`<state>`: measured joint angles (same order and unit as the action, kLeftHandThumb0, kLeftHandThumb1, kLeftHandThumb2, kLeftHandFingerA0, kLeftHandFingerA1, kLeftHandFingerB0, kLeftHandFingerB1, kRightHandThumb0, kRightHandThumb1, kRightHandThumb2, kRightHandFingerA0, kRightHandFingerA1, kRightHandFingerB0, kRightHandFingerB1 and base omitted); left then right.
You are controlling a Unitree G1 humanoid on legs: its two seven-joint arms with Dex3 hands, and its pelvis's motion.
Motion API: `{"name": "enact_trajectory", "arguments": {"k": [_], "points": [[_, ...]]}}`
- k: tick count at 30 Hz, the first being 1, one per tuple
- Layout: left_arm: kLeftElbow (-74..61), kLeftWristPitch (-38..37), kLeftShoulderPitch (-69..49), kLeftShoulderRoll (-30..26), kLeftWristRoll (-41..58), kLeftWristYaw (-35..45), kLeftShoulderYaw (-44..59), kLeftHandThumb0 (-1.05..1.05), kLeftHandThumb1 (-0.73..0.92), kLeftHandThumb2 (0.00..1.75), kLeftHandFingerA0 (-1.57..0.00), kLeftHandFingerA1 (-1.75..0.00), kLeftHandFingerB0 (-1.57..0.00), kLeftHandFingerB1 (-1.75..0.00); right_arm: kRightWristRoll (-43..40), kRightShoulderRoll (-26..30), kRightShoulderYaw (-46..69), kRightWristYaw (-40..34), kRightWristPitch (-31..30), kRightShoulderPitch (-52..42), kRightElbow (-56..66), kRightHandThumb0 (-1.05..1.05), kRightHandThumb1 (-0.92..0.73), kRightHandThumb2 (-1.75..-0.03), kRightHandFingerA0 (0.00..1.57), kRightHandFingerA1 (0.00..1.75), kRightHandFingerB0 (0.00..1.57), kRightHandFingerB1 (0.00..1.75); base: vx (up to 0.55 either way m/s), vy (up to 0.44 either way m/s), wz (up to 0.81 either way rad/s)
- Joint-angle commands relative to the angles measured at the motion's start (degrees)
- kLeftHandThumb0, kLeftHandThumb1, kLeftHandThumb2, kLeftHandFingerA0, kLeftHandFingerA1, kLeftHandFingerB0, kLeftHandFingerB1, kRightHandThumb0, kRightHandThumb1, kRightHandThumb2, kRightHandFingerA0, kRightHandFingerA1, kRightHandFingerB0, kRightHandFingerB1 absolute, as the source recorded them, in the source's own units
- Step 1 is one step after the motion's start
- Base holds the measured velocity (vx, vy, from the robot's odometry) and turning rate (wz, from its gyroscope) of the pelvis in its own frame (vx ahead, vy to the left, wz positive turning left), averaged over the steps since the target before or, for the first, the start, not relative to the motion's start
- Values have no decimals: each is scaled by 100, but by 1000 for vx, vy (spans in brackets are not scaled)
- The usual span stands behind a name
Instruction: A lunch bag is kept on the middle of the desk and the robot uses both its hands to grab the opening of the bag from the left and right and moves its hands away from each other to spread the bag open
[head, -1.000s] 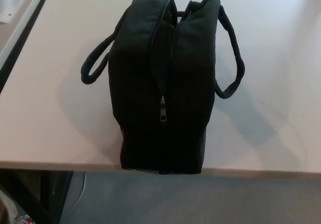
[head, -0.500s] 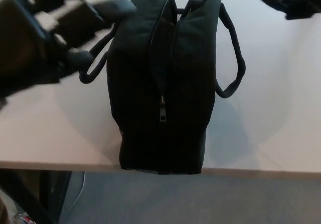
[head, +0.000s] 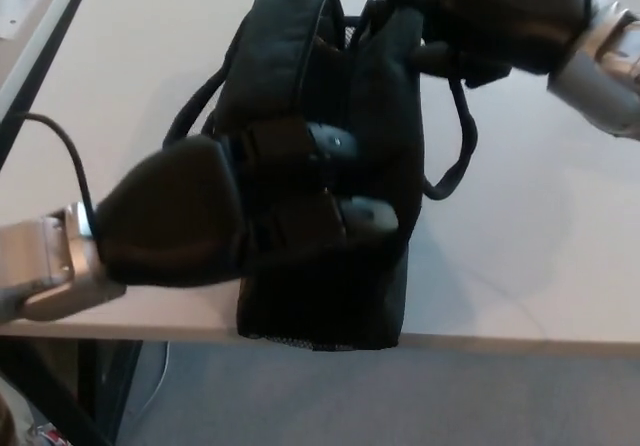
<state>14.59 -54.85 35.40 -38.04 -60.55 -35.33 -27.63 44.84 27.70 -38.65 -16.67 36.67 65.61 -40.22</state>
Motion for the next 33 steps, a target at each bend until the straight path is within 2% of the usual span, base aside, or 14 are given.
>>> {"name": "enact_trajectory", "arguments": {"k": [1,11,18,21,22,24,25,26,27,28,29,31,32,33], "points": [[413,-334,83,-600,-1436,-1158,-689,7,43,70,-37,-41,-31,-35,1359,430,-954,261,818,-46,160,-33,-50,-56,36,36,18,28,0,0,0],[622,-323,236,-982,-1423,-1321,-890,5,43,73,-40,-39,-31,-33,1284,925,-1138,461,1233,-380,604,-39,-57,-57,38,37,29,30,0,0,0],[518,-56,253,-1327,-1527,-1640,-680,1,36,95,-29,-58,-25,-55,1428,948,-1060,270,1485,-549,525,-35,-57,-57,45,38,40,34,0,0,0],[656,-96,275,-1314,-1248,-1467,-500,9,44,80,-34,-39,-33,-33,1621,991,-1053,69,1597,-570,531,-30,-56,-62,39,39,8,18,0,0,0],[687,-7,270,-1307,-1149,-1283,-405,3,46,82,-30,-37,-22,-30,1664,982,-1042,-109,1652,-596,484,-28,-56,-62,110,132,10,24,0,0,0],[819,243,248,-1213,-968,-1065,-187,4,45,78,-38,-35,-28,-31,1686,952,-1017,-294,1765,-643,374,-28,-58,-60,112,120,11,27,0,0,0],[862,290,240,-1160,-950,-1067,-143,4,34,94,-25,-55,-18,-52,1686,930,-1012,-286,1777,-641,349,-29,-60,-60,110,125,41,35,0,0,0],[1068,444,219,-969,-814,-997,-62,2,45,69,-38,-36,-26,-32,1678,865,-1003,-297,1783,-639,311,-30,-58,-60,79,117,54,42,0,0,0],[1265,561,197,-801,-676,-903,-2,2,45,69,-38,-36,-26,-32,1676,815,-991,-326,1789,-640,288,-30,-58,-60,79,117,54,42,0,0,0],[1345,624,194,-726,-665,-890,25,1,46,67,-37,-37,-27,-32,1670,794,-970,-344,1800,-647,275,-30,-59,-58,79,66,57,42,0,0,0],[1399,674,196,-674,-686,-898,43,1,46,67,-37,-37,-27,-32,1661,781,-948,-358,1813,-656,266,-30,-59,-58,79,66,57,42,0,0,0],[1571,1123,142,-448,-681,-709,147,-11,50,55,-55,-40,-34,-32,1895,762,-964,-740,1757,-663,291,-34,-59,-58,83,104,75,54,0,0,0],[1724,1464,108,-285,-669,-574,213,-16,44,56,-76,-50,-59,-46,1986,765,-979,-916,1766,-662,287,-40,-59,-60,79,137,80,68,0,0,0],[1887,1796,76,-123,-641,-441,273,-16,44,56,-76,-50,-59,-46,2040,776,-992,-1031,1780,-659,291,-40,-59,-60,79,137,80,68,0,0,0]]}}
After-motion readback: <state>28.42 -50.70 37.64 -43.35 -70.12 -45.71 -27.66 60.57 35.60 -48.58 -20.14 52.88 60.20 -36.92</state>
